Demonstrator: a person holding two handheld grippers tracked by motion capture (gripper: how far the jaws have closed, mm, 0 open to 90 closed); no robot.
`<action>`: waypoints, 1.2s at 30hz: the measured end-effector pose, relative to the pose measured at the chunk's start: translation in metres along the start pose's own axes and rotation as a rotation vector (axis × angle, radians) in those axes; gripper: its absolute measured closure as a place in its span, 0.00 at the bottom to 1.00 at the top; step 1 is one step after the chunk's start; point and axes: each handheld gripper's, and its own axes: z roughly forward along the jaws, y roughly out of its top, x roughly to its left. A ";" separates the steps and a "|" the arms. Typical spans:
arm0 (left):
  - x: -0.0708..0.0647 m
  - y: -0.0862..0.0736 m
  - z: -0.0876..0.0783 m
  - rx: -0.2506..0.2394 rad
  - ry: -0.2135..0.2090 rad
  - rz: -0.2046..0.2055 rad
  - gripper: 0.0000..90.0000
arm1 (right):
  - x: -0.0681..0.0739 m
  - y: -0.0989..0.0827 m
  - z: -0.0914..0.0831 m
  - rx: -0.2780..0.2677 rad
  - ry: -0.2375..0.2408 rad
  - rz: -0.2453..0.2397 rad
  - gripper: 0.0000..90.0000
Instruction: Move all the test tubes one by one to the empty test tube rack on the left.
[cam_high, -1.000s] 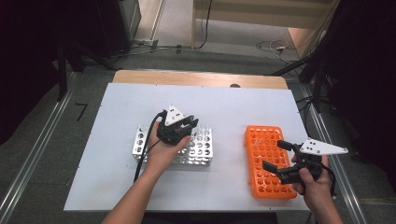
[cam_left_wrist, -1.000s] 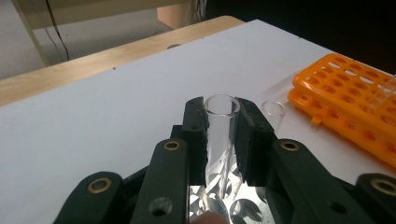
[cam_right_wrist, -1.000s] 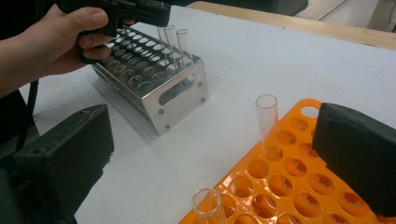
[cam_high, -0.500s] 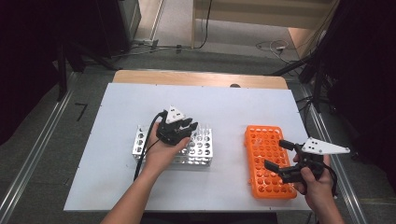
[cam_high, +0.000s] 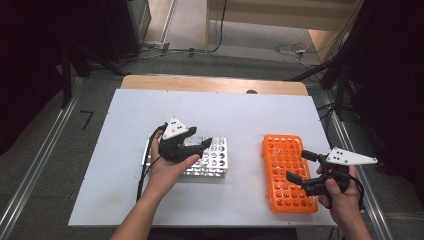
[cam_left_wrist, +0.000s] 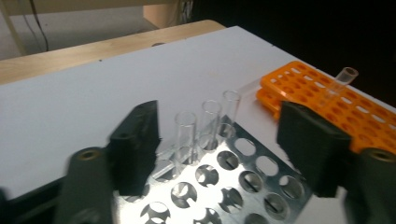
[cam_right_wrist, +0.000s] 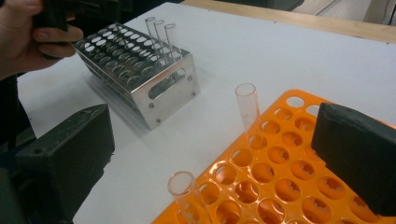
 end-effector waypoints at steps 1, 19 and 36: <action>-0.002 -0.001 -0.003 0.001 0.001 0.007 0.25 | 0.000 -0.001 0.000 0.006 0.005 0.004 0.00; -0.021 -0.017 -0.045 -0.008 -0.040 0.023 0.00 | -0.016 -0.028 0.011 0.133 0.053 0.012 0.19; -0.014 -0.028 -0.049 0.008 -0.017 -0.007 0.00 | -0.019 -0.042 0.023 0.252 0.117 -0.048 0.57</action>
